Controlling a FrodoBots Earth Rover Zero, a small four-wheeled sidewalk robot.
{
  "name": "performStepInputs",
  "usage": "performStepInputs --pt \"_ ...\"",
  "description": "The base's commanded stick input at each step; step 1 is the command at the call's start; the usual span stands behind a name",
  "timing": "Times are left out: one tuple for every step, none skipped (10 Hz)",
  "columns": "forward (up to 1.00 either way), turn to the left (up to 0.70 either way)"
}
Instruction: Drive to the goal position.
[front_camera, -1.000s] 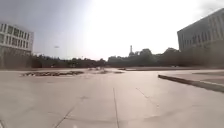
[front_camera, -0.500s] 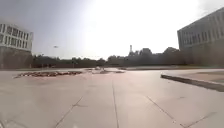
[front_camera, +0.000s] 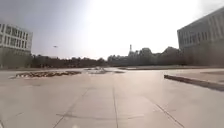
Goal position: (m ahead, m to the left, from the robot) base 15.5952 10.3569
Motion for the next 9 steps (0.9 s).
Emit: performStepInputs --pt "0.70 -0.02" --pt "0.70 -0.02" --pt "0.70 -0.02" --pt "0.70 -0.02" --pt "0.70 -0.02" --pt "0.70 -0.02" --pt "0.70 -0.02" --pt "0.70 -0.02" --pt "0.70 -0.02"
